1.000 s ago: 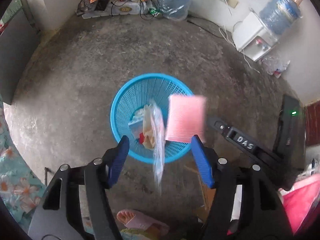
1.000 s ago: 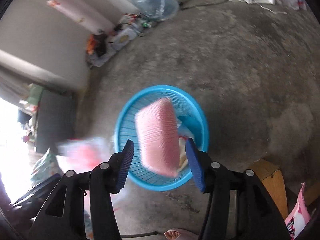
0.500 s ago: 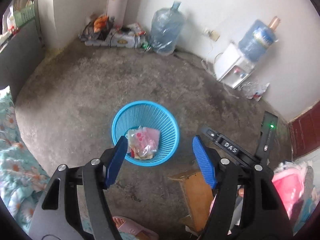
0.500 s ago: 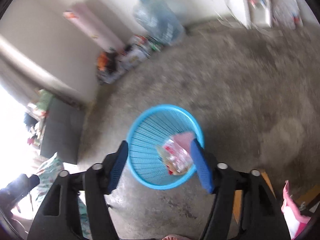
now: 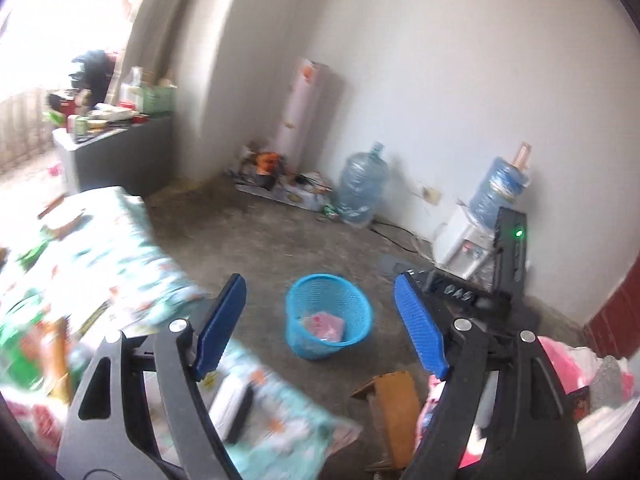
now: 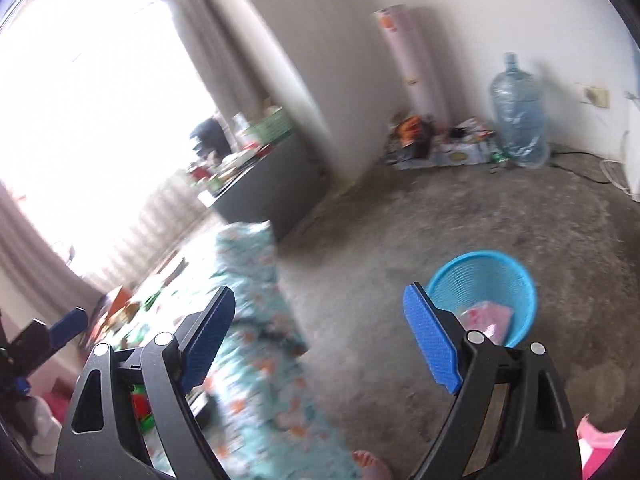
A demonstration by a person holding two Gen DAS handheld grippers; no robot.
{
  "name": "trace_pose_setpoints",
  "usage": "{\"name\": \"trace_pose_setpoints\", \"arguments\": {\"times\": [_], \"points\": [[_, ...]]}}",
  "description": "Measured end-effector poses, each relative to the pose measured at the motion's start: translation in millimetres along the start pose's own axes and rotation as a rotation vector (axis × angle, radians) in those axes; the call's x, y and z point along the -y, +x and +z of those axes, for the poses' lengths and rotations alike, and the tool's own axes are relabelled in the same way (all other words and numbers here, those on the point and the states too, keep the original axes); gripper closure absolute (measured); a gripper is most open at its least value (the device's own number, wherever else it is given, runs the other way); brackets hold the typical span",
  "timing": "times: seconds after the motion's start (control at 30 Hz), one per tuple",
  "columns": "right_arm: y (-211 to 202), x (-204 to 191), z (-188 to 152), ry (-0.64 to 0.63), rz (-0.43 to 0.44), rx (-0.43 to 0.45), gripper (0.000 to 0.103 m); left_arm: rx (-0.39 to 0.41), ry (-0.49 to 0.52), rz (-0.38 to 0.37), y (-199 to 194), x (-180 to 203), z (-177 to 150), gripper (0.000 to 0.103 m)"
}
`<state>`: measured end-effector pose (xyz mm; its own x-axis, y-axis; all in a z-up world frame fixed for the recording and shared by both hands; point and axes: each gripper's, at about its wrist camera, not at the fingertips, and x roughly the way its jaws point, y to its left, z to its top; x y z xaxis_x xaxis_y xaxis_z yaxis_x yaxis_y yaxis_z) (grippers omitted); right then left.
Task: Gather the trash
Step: 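Move both open tools back over the bed toward the remaining trash, then grasp the clear plastic bowl rim with the left tool while the right tool grasps the orange wrapper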
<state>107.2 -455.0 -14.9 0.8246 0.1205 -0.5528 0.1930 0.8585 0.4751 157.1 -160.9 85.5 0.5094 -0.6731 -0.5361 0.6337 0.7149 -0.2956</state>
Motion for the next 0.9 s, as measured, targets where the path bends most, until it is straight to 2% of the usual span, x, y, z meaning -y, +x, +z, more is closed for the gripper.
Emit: {"name": "trace_pose_setpoints", "arguments": {"times": [0.13, 0.23, 0.33, 0.43, 0.53, 0.67, 0.77, 0.9], "points": [[5.6, -48.3, -27.3, -0.051, 0.11, -0.105, 0.019, 0.059, -0.028, 0.164, -69.5, -39.7, -46.9, 0.03], [14.3, -84.0, -47.6, -0.114, 0.181, -0.188, 0.019, 0.08, -0.11, 0.276, -114.4, -75.1, -82.4, 0.03], [21.9, -114.5, -66.4, -0.157, 0.233, -0.253, 0.019, 0.093, -0.212, 0.346, -147.8, -109.3, -109.8, 0.03], [27.0, -145.7, -75.6, -0.189, 0.267, -0.295, 0.019, 0.121, -0.293, 0.382, -167.5, -133.5, -125.1, 0.03], [37.5, -171.1, -77.0, -0.209, 0.285, -0.329, 0.019, 0.169, -0.326, 0.38, -176.3, -146.2, -122.0, 0.03], [51.4, -195.3, -77.7, -0.197, 0.314, -0.366, 0.019, 0.23, -0.299, 0.363, -177.6, -153.4, -102.3, 0.03], [61.6, -209.7, -78.9, -0.182, 0.336, -0.394, 0.021, 0.218, -0.305, 0.378, -162.1, -167.3, -87.1, 0.032], [81.4, -222.1, -79.0, -0.167, 0.337, -0.425, 0.023, 0.15, -0.323, 0.39, -136.1, -189.3, -75.0, 0.048]]}}
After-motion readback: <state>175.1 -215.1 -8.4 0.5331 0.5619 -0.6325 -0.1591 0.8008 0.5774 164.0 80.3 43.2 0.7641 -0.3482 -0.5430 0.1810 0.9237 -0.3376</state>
